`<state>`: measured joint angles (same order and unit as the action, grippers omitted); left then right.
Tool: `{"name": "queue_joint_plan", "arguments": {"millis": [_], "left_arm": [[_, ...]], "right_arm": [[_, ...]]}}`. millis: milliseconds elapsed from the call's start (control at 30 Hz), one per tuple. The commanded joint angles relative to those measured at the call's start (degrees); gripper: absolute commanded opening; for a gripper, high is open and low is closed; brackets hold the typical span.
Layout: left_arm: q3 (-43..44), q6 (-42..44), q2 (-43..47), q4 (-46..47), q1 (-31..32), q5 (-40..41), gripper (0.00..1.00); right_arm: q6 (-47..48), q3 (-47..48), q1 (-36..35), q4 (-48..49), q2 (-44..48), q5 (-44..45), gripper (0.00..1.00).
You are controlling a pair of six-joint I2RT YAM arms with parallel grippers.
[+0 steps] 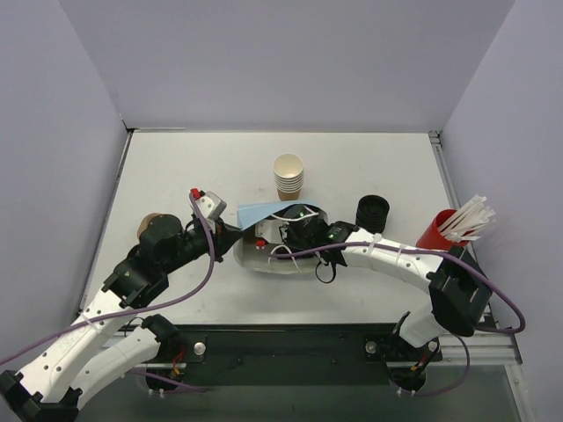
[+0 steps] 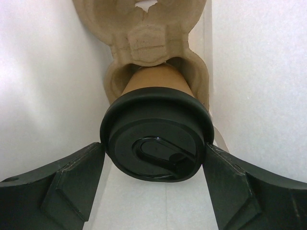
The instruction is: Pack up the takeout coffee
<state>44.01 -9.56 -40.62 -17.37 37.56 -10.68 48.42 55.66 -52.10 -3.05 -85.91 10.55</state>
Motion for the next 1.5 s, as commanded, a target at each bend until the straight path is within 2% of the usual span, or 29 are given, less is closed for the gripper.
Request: {"name": "queue_joint_plan", "arguments": {"millis": [0,333,367,433,767,1467], "left_arm": [[3.5,1.2,-0.2,0.1,0.4,-1.2,0.00],[3.1,0.7,-0.6,0.8,0.4,-1.5,0.00],[3.1,0.7,-0.6,0.8,0.4,-1.5,0.00],[3.2,0.6,-0.6,1.0,0.4,-1.5,0.00],[3.6,0.8,-1.6,0.1,0.4,-0.7,0.00],[4.3,0.9,-3.1,-1.1,0.4,0.8,0.00]], "right_arm": [[-2.9,2.1,1.3,-4.9,2.1,1.7,0.85],[-4.1,3.5,1.6,-6.8,3.6,1.9,0.86],[-4.3,3.7,1.6,-7.0,3.6,1.8,0.90],[-4.5,3.9,1.6,-7.4,3.7,1.6,0.91],[-5.8,5.5,1.6,-8.6,3.9,1.0,0.85],[-6.9,6.0,1.6,-10.3,5.6,1.1,0.88]]}}
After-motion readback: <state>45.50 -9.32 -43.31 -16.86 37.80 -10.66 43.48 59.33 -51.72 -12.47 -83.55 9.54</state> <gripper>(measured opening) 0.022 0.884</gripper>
